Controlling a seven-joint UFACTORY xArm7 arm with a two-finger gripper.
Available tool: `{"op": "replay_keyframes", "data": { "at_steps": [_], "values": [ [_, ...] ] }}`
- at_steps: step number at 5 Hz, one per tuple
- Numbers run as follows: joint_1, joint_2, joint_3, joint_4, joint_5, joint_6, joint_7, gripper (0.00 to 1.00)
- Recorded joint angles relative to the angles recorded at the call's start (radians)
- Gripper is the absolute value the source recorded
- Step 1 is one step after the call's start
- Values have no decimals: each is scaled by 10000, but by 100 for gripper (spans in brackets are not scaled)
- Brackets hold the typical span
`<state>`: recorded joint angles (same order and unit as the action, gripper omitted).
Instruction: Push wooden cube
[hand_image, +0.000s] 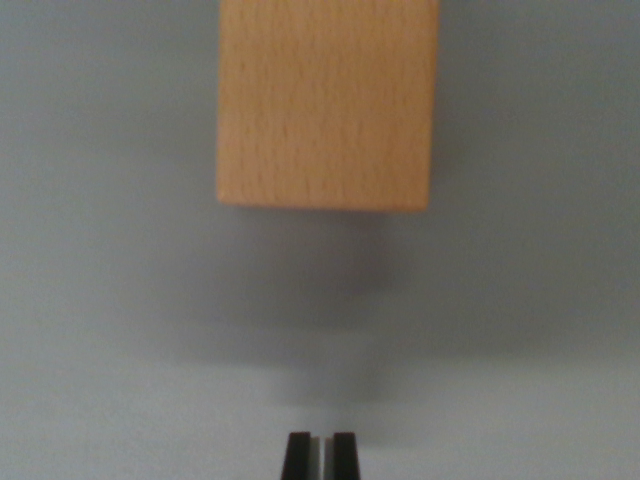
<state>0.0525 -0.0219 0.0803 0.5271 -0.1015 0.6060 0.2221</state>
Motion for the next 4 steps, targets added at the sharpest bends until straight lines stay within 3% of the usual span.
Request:
{"op": "replay_keyframes", "data": {
  "at_steps": [4],
  "values": [
    [9,-6,14,-238,-18,-228,50,0]
  ]
}}
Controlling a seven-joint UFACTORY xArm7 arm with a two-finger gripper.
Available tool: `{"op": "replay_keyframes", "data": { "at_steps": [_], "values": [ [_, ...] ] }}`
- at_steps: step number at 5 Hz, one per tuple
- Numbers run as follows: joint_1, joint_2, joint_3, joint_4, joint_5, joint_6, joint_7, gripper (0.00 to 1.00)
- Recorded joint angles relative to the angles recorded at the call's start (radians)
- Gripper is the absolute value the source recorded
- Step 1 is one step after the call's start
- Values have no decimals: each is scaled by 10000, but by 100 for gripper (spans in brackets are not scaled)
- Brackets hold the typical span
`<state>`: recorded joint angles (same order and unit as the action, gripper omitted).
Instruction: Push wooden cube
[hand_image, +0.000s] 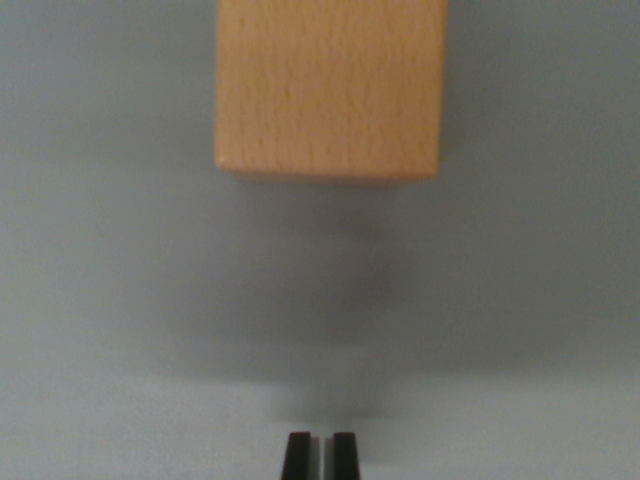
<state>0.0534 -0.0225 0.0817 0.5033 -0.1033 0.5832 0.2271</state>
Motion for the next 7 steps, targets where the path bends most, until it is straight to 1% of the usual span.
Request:
{"op": "replay_keyframes", "data": {
  "at_steps": [6,7],
  "values": [
    [2,-1,3,-46,-3,-44,10,0],
    [2,-1,3,-46,-3,-44,10,100]
  ]
}}
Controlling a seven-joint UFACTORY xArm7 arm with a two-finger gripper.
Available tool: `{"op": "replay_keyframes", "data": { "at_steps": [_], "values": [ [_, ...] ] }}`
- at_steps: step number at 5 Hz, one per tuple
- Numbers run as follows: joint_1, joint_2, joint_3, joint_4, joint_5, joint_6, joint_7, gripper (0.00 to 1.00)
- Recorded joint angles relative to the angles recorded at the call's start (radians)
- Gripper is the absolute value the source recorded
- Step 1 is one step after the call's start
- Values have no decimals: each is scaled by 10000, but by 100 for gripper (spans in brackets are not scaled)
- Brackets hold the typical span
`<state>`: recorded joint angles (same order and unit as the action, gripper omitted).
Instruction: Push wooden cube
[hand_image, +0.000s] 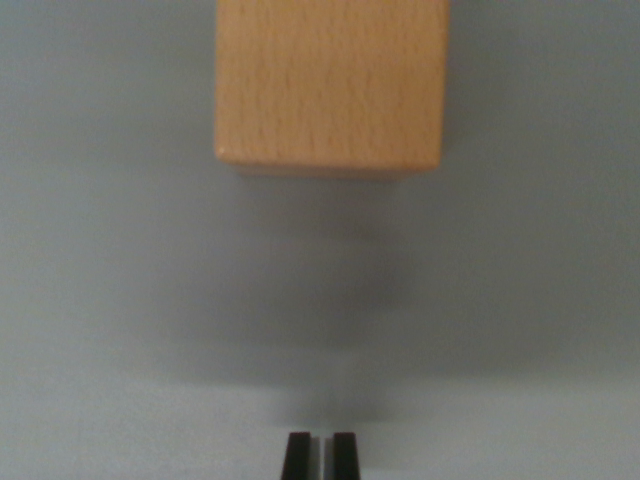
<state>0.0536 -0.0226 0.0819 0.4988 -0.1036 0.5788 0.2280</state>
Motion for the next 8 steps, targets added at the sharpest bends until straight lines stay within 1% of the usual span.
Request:
{"op": "replay_keyframes", "data": {
  "at_steps": [3,4,5,6,7,8],
  "values": [
    [0,2,0,2,0,0,0,100],
    [-1,53,-4,74,-2,21,-5,100],
    [-1,53,-4,74,-2,21,-5,100],
    [-3,165,-11,232,-6,66,-15,100],
    [-3,165,-11,232,-6,66,-15,100],
    [-6,332,-22,466,-12,134,-30,100]
  ]
}}
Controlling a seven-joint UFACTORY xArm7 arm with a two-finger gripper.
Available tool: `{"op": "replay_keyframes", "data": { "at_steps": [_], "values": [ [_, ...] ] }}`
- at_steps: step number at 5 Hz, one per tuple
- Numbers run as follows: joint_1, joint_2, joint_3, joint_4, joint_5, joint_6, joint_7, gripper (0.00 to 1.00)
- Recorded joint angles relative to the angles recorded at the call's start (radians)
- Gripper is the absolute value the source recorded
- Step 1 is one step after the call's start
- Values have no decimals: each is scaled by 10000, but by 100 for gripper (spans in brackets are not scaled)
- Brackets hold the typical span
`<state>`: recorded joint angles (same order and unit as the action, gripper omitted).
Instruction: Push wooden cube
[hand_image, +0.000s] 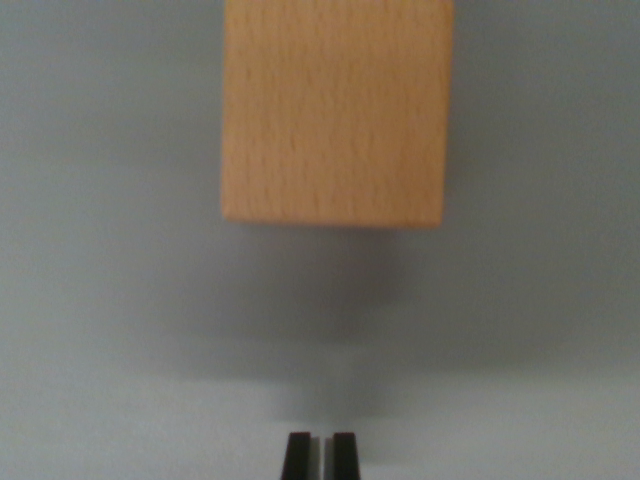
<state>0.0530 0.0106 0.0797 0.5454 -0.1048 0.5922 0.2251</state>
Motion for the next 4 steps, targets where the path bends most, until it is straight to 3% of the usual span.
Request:
{"op": "replay_keyframes", "data": {
  "at_steps": [1,2,3,4],
  "values": [
    [0,0,0,0,0,0,0,100],
    [-4,213,-14,300,-8,86,-19,100],
    [-4,213,-14,300,-8,86,-19,100],
    [-8,452,-30,636,-17,183,-41,100]
  ]
}}
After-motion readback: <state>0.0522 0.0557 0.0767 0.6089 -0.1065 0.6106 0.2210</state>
